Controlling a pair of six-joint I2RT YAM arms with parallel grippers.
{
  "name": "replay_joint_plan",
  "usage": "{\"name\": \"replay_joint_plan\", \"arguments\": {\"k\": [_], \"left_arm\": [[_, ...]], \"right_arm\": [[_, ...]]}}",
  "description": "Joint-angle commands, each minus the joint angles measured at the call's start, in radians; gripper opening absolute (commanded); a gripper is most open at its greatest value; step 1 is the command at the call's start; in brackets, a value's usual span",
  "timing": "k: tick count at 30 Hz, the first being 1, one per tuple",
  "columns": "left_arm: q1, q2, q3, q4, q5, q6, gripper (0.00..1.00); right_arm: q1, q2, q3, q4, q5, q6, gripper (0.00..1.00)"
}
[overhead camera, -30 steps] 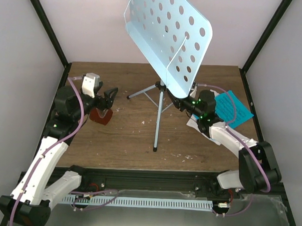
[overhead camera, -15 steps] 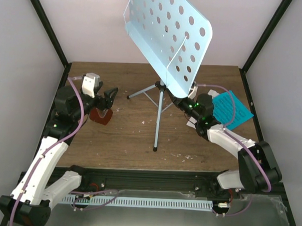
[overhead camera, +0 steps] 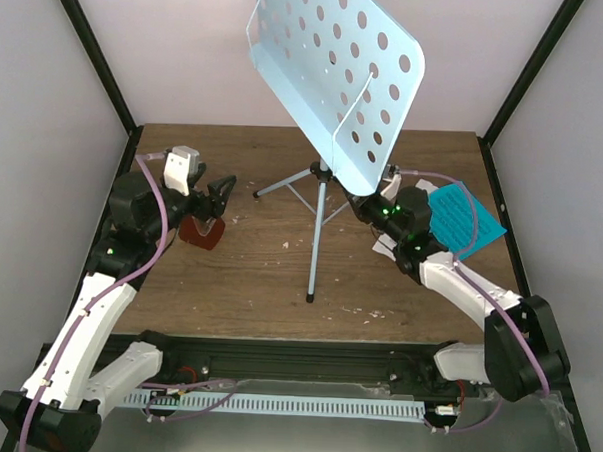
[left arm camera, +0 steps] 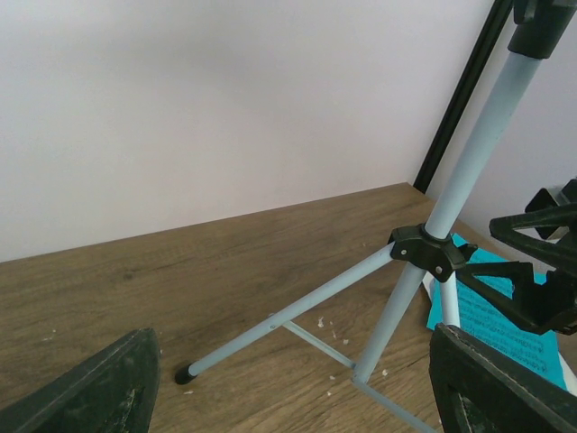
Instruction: Pack up the instrument practice props
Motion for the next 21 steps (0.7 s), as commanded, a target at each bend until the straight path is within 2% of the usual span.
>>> {"name": "replay_joint_plan", "arguments": {"k": [1,4,8,14,21], "left_arm": [[-0.006,-0.001,-0.010,0.024,0.012,0.004,0.82],[-0.006,-0.001,-0.011,0.025,0.013,0.003,0.83],[-0.006,-0.002,-0.012,0.026,0.014,0.002,0.83],[-0.007,-0.004,-0.011,0.027,0.014,0.001,0.83],[-0.009,-0.005,-0.013,0.026,0.014,0.001,0.83]], "right_arm": [[0.005,-0.017,0.078,-0.163,0.017,0.181,0.81],[0.005,0.000,0.120,-0.224,-0.019,0.256,0.80],[0.005,0.017,0.141,-0.250,-0.060,0.331,0.75],[0.005,0.029,0.159,-0.316,-0.060,0.373,0.60],[0.005,0.045,0.157,-0.289,-0.076,0.386,0.46]]}}
